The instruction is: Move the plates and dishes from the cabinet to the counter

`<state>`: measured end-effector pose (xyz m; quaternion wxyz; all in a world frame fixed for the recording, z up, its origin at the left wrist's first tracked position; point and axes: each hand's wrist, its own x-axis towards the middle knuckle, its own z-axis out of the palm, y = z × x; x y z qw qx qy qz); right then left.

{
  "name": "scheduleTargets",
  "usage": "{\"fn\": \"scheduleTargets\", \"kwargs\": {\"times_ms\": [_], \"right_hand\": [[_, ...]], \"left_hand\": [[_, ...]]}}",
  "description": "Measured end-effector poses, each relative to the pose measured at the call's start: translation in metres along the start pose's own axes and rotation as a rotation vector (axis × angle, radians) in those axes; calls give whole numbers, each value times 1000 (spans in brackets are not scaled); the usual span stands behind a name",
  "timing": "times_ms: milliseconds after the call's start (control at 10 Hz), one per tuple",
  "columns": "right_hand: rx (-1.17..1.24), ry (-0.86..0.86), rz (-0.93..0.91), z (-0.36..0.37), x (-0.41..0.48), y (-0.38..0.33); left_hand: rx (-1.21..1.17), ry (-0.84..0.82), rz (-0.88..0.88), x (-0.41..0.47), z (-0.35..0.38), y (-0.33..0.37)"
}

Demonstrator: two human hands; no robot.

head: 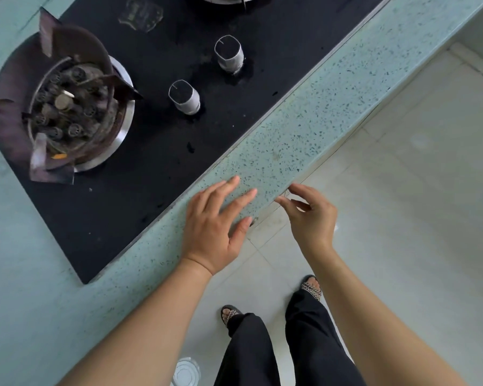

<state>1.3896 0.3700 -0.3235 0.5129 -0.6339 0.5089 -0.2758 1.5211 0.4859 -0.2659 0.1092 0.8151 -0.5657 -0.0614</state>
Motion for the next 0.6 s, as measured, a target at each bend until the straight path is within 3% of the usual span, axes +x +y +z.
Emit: {"fn": "scheduleTargets", "kwargs": {"times_ms": [200, 400, 500, 600], "right_hand": [[-51, -61, -45, -3, -2, 2], [-347, -348, -55, -38, -22, -15], [-487, -372, -138, -64, -44, -35], [-608, -319, -349, -92, -80, -64]], "left_hand": [[-23, 10, 0, 1, -1, 1], [0, -88, -29, -3, -9, 7], [85, -230, -104, -10, -24, 25], [159, -269, -137, -34, -52, 49]]}}
